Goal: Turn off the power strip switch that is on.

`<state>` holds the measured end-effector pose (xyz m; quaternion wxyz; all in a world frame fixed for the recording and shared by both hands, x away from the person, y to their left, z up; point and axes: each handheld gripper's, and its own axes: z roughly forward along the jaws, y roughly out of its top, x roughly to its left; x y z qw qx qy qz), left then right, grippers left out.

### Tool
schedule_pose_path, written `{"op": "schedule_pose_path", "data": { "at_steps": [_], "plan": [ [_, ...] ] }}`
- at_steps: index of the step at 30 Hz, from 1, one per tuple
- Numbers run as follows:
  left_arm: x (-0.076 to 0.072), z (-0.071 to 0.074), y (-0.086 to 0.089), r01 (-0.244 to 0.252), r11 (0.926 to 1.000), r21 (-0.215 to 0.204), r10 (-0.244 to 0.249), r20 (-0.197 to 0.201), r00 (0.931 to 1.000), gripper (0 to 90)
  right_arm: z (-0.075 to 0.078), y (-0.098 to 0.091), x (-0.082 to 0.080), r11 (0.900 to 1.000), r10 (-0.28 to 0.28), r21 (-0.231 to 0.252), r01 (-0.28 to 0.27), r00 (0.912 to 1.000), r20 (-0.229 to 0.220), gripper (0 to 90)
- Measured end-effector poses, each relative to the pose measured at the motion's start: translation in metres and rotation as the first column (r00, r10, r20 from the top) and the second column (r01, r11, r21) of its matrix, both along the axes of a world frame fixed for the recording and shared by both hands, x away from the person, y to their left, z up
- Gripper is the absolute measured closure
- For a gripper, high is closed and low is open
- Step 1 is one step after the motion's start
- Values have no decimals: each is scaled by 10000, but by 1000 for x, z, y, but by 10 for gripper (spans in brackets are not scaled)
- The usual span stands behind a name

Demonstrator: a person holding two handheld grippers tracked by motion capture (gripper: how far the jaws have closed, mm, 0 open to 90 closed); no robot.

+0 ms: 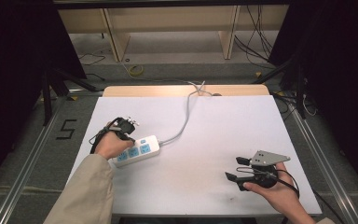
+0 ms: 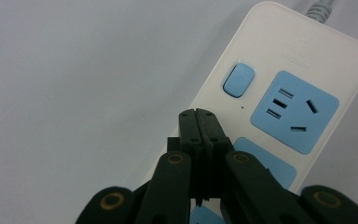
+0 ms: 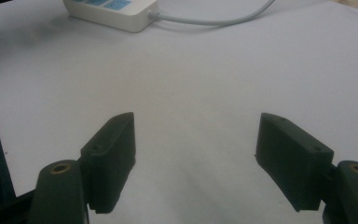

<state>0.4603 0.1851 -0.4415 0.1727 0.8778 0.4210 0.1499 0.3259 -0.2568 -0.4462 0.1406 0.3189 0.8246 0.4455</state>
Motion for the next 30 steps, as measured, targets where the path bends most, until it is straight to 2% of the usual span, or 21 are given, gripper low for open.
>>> {"op": "schedule_pose_path", "data": {
  "at_steps": [6, 21, 30],
  "plan": [
    [-1, 4, 1, -39, 9999, -120, 40, 72, 10000, 900, 0, 0, 0, 10000, 0, -16, 0, 10000, 23, 290],
    [0, 3, 3, -14, 10000, -32, 14, 117, 9999, 900, 0, 0, 0, 10000, -3, -1, 3, 10000, 25, 290],
    [-1, 7, 5, -195, 9995, -229, 207, 525, 9984, 899, 0, 0, 0, 10000, -12, 38, 12, 10000, 28, 290]
  ]
}}
